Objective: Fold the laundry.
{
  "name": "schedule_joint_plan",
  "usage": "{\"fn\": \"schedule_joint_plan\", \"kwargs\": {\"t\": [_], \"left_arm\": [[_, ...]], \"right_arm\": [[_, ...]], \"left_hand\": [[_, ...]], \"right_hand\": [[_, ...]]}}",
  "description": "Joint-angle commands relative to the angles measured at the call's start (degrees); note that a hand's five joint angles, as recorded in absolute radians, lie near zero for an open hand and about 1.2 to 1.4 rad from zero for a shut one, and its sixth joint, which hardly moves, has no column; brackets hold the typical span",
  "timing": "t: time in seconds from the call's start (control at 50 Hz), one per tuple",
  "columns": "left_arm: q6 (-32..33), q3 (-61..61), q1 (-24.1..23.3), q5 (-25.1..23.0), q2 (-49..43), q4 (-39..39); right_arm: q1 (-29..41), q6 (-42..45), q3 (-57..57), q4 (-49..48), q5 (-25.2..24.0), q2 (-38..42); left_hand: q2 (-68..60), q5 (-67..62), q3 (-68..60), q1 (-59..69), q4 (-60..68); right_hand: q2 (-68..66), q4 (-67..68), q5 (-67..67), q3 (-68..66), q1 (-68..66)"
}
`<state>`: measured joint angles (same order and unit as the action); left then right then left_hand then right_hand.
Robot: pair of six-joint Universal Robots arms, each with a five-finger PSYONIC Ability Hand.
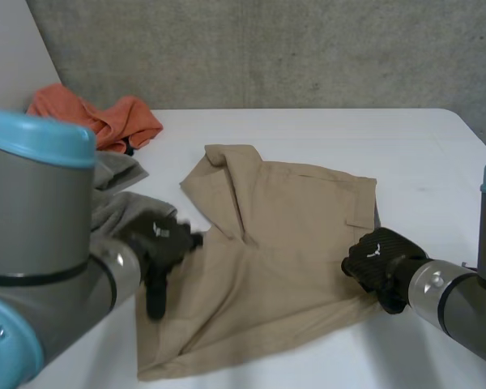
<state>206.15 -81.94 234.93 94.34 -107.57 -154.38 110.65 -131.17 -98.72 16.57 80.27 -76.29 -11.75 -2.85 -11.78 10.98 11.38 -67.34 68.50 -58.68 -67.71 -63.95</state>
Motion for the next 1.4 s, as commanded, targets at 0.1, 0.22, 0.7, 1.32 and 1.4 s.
{"fn": "schedule_joint_plan", "kwargs": {"t": [0.1, 0.22, 0.7, 1.32, 1.4], "left_arm": [[5.92, 17.15, 4.40, -7.23, -11.60, -12.96], [10.67, 34.72, 6.07, -14.00, -27.06, -9.99], [22.80, 75.53, 6.78, -14.28, -59.51, 1.28], [6.91, 56.38, 7.74, 8.94, -34.92, 13.13], [0.49, 46.98, 8.44, 4.46, -27.19, 15.07]], "right_arm": [[-0.26, -2.16, 1.51, -4.09, 1.03, 2.72], [0.00, -3.03, 1.60, -5.93, 1.03, 3.34], [0.09, -4.35, 0.81, -7.87, 1.03, 4.57], [3.34, -8.75, 1.07, -10.68, 1.03, 3.69], [3.26, -10.77, 2.04, -11.73, 1.03, 4.30]], "left_hand": [[-6.68, -5.58, -6.65, 7.45, 7.05], [-24.18, -23.08, -24.15, 24.95, 24.55], [-68.25, -67.15, -68.22, 69.02, 68.62], [-3.33, -2.23, -3.30, 4.11, 3.71], [-5.01, -3.91, -4.98, 5.78, 5.38]], "right_hand": [[-12.66, 11.50, -11.32, -12.29, -16.05], [-12.66, 11.50, -11.32, -12.29, -16.05], [-12.66, 11.50, -11.32, -12.29, -16.05], [-12.66, 11.50, -11.32, -12.29, -16.05], [-12.66, 11.50, -11.32, -12.29, -16.05]]}}
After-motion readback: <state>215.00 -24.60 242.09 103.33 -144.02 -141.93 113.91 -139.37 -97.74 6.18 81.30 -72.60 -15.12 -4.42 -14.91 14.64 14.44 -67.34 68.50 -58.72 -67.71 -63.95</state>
